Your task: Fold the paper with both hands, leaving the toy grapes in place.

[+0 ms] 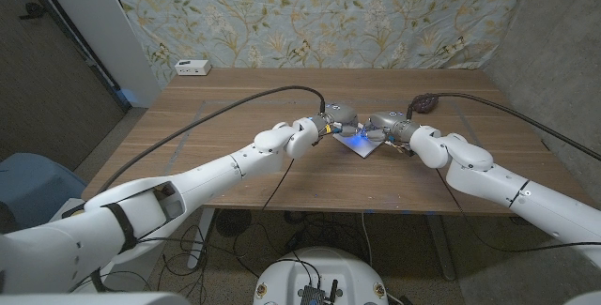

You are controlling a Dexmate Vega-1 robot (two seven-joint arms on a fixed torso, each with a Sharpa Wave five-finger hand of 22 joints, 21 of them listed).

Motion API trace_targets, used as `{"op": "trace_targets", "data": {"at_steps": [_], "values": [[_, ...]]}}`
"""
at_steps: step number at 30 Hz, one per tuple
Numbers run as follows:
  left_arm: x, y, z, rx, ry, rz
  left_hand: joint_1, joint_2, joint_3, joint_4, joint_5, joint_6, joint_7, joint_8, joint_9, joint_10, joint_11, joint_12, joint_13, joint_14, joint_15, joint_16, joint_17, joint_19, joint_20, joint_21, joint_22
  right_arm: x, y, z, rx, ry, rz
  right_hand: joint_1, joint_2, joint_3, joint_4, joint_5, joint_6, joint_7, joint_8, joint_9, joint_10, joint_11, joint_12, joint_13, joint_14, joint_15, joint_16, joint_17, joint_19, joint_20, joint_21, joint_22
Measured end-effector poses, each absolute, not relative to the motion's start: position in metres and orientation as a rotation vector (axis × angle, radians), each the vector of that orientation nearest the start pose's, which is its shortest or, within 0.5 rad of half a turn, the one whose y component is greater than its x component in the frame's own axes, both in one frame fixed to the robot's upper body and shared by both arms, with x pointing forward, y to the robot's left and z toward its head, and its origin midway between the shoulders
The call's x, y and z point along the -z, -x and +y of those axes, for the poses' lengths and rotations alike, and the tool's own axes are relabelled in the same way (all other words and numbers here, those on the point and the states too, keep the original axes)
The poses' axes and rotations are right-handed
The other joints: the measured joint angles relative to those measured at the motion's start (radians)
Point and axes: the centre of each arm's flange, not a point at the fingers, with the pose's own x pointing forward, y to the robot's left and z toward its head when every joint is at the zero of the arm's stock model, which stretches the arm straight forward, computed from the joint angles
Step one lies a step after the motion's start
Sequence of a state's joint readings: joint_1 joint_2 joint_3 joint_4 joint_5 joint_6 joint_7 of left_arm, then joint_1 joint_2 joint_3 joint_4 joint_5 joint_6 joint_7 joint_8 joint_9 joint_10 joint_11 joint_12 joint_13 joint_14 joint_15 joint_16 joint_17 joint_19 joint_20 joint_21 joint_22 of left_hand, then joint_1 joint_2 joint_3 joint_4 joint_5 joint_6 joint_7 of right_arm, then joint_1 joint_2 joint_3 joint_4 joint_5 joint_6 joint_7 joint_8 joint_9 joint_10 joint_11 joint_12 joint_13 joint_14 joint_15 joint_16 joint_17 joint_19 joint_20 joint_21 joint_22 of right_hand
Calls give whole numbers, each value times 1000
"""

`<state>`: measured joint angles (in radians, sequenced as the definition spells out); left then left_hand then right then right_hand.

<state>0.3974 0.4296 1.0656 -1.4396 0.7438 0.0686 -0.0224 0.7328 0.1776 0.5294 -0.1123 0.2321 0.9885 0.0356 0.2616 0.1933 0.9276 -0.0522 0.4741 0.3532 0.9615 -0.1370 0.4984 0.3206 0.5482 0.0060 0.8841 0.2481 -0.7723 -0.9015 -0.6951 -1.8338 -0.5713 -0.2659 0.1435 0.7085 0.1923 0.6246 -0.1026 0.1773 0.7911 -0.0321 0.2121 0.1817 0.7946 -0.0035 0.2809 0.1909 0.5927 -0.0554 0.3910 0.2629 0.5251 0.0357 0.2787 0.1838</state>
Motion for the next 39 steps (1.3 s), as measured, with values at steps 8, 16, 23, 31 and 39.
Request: {"op": "trace_targets", "data": {"at_steps": [8,16,23,31,39], "values": [[-9,-627,-9,390,-1671,-861,0,0,35,-9,2,73,25,7,22,85,9,49,42,79,7,61,56,18,-4,11,-33,23,-601,-227,-117,1591,-449,0,0,0,0,0,-4,-4,0,0,-5,4,-4,0,0,0,-7,0,0,0,0,0],[-9,-632,-13,453,-1696,-829,7,7,39,-18,2,106,45,24,61,120,7,93,102,107,3,128,132,49,-13,34,-44,22,-603,-228,-116,1592,-447,0,0,0,0,0,-9,2,-5,0,-11,4,-11,0,0,0,-7,0,0,0,0,0],[-7,-637,-17,489,-1736,-798,3,4,85,-11,-3,50,20,-16,62,30,8,64,119,51,4,28,54,12,-17,37,-53,22,-604,-228,-118,1593,-444,0,0,0,0,0,-14,3,-9,0,-16,5,-15,0,-5,6,-7,1,0,0,0,5],[-6,-642,-22,508,-1786,-768,-29,10,104,3,-3,28,21,-34,61,9,17,54,122,18,5,4,37,-27,-6,37,-58,23,-606,-228,-121,1593,-438,0,0,0,0,0,-18,0,-13,0,-16,5,-19,0,-11,0,-7,5,0,0,0,5],[-5,-644,-20,500,-1796,-767,-42,12,112,10,-6,26,23,-34,53,4,20,54,130,12,10,-4,45,-60,27,37,-55,22,-609,-227,-125,1596,-432,0,0,0,0,0,-18,0,-13,0,-16,5,-19,0,-11,0,-7,4,0,0,0,5]]}}
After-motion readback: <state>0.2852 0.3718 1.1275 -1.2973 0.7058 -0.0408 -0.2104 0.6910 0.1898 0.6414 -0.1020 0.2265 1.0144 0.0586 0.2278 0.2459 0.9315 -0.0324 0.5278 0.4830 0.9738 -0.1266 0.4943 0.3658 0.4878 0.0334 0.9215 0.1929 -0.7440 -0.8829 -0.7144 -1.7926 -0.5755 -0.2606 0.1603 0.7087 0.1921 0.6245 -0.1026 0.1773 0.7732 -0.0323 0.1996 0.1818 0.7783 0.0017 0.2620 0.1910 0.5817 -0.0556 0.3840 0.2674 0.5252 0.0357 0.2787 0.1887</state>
